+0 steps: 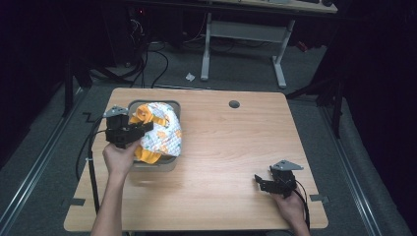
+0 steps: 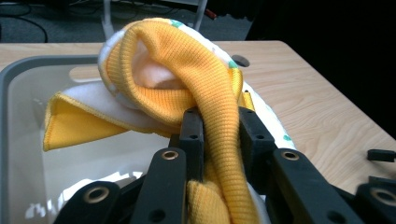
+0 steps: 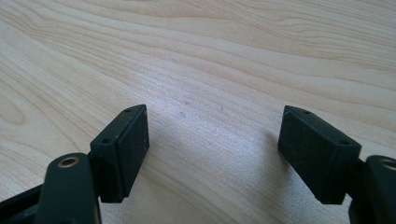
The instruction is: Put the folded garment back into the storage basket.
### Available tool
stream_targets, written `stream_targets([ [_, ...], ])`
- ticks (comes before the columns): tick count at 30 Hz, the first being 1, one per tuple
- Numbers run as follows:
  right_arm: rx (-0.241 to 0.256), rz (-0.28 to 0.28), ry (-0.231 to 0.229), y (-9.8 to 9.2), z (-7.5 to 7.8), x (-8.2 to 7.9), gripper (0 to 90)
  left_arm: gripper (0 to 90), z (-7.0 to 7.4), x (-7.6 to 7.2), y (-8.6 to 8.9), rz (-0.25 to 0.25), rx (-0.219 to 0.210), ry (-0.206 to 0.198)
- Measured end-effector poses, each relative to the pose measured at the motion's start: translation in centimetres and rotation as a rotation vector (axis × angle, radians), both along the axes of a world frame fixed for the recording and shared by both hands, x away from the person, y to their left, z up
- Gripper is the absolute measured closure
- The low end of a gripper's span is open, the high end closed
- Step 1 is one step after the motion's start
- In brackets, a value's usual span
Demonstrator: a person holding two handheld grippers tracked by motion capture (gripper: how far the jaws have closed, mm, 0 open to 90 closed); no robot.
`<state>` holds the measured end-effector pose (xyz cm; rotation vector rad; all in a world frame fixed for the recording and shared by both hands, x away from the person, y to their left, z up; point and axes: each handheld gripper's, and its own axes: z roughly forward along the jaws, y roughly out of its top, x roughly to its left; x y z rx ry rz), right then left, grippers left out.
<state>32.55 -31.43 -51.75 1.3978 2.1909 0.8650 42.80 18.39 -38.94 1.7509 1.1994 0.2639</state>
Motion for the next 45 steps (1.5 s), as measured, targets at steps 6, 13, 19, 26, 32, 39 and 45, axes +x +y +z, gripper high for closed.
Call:
stream_targets([
  [6, 0.0, 0.0, 0.0, 0.0, 0.0, 0.0, 24.8, 74.3, -1.1, 1.0, 0.3, 0.012, 0.018, 0.038],
  [13, 0.001, -0.001, 0.0, 0.0, 0.0, 0.0, 24.8, 74.2, -2.3, 2.1, -0.1, 0.017, 0.074, 0.063],
  [19, 0.0, -0.001, 0.0, 0.0, 0.0, 0.0, 24.8, 74.2, -3.5, 3.2, -0.6, 0.026, 0.156, 0.089],
  [26, 0.0, -0.001, 0.0, 0.0, 0.0, 0.0, 24.8, 74.0, -4.7, 4.0, -1.3, 0.036, 0.251, 0.107],
  [32, 0.0, -0.001, 0.0, 0.0, 0.0, 0.0, 24.8, 73.0, -5.6, 4.6, -1.7, 0.052, 0.324, 0.143],
  [39, 0.0, -0.001, 0.0, 0.0, 0.0, 0.0, 24.8, 63.2, -6.1, 5.0, -2.0, 0.113, 0.391, 0.198],
  [45, 0.0, -0.001, 0.0, 0.0, 0.0, 0.0, 24.8, 47.9, -5.4, 4.8, -2.0, 0.161, 0.432, 0.171],
])
